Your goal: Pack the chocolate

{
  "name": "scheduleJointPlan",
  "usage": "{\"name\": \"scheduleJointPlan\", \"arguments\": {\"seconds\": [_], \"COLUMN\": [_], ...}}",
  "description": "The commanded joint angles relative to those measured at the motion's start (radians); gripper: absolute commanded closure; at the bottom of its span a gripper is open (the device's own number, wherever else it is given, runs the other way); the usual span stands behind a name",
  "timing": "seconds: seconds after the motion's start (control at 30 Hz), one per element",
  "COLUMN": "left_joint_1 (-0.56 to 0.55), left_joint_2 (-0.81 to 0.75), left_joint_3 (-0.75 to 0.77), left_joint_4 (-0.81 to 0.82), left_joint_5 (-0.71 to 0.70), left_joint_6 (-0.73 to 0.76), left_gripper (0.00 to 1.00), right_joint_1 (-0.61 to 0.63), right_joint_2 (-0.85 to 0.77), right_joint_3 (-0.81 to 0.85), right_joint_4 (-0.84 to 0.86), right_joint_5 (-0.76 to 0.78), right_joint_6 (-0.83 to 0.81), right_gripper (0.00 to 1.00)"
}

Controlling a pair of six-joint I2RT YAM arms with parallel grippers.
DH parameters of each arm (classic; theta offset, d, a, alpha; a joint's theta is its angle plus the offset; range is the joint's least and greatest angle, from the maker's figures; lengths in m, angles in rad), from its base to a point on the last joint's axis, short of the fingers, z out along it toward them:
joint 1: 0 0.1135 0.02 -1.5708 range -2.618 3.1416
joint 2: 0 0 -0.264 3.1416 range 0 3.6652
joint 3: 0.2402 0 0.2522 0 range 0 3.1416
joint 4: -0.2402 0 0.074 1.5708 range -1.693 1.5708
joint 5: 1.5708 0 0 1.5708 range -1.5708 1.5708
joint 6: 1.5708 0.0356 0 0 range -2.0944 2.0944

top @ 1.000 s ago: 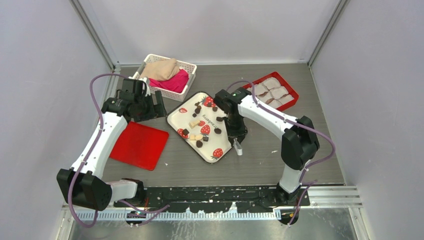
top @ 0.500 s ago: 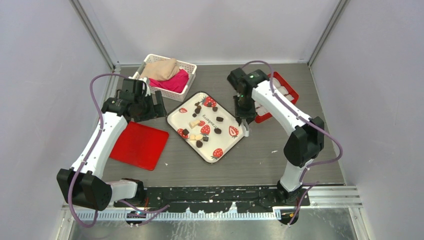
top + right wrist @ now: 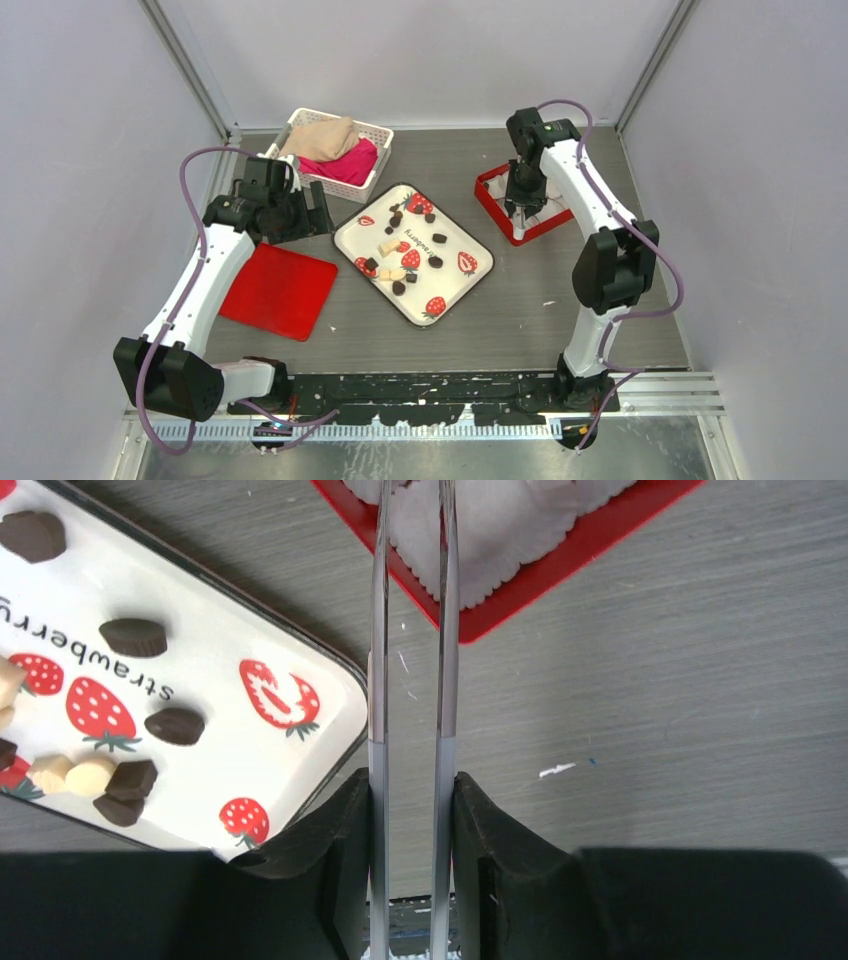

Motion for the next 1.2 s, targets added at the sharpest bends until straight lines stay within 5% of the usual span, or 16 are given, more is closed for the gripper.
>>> {"name": "scheduleJointPlan", "arguments": {"seconds": [0.0, 0.23, 0.63, 1.17], "left_joint_1": [-0.003, -0.002, -0.003, -0.003], "left_joint_2": [-0.015, -0.019, -0.004, 0.007], "left_joint_3": [0.019, 0.019, 0.022, 0.030], "left_joint_4": [0.035, 0.028, 0.034, 0.038], "left_joint_5": [-0.001, -0.011, -0.002, 0.002], "left_joint_6": [-0.004, -0.007, -0.014, -0.010], "left_gripper": [0.15, 0.15, 0.15, 0.15], "right_joint_1": [-0.014, -0.014, -0.020, -0.020], "right_joint_2": [0.040, 0.094, 0.104, 0.064], "right_joint_3": [0.053, 0.034, 0.024, 0.104], "right_joint_4": [0.059, 0.057, 0.076, 0.013], "right_joint_5": [-0.038, -0.080, -0.079, -0.009], "right_joint_6": [-0.033, -0.041, -0.040, -0.051], "right_gripper": [0.99, 0.97, 0.60, 0.57]}}
